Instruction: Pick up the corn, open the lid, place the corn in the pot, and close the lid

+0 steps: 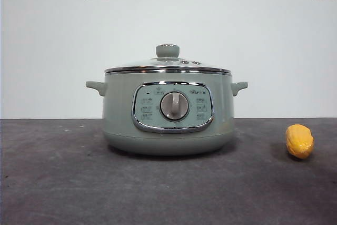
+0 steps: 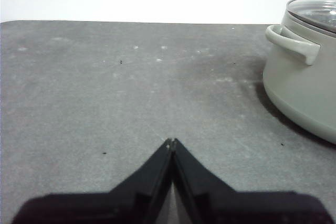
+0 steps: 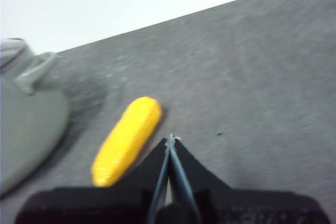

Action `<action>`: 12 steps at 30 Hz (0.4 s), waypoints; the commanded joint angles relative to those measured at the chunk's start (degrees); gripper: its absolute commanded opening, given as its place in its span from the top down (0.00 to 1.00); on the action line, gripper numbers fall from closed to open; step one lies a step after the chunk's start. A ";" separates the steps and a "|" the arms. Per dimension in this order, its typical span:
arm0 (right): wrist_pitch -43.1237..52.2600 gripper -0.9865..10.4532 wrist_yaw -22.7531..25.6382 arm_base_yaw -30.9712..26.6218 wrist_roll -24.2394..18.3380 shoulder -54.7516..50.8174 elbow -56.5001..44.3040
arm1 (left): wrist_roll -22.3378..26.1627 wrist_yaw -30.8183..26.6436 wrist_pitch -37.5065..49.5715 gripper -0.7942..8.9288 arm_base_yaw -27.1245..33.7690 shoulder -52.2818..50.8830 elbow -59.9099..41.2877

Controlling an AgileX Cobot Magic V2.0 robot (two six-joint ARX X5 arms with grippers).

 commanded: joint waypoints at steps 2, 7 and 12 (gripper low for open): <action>-3.54 0.92 -2.51 0.04 6.23 -0.02 2.27 | -2.14 0.39 -0.39 0.92 -0.15 0.04 1.57; -10.69 0.92 -2.45 0.04 9.44 0.57 7.91 | -4.66 3.63 -0.46 0.92 -0.15 1.40 6.27; -13.31 0.92 -2.49 0.04 14.60 3.56 14.10 | -5.49 7.85 -3.32 0.92 -0.15 5.35 12.94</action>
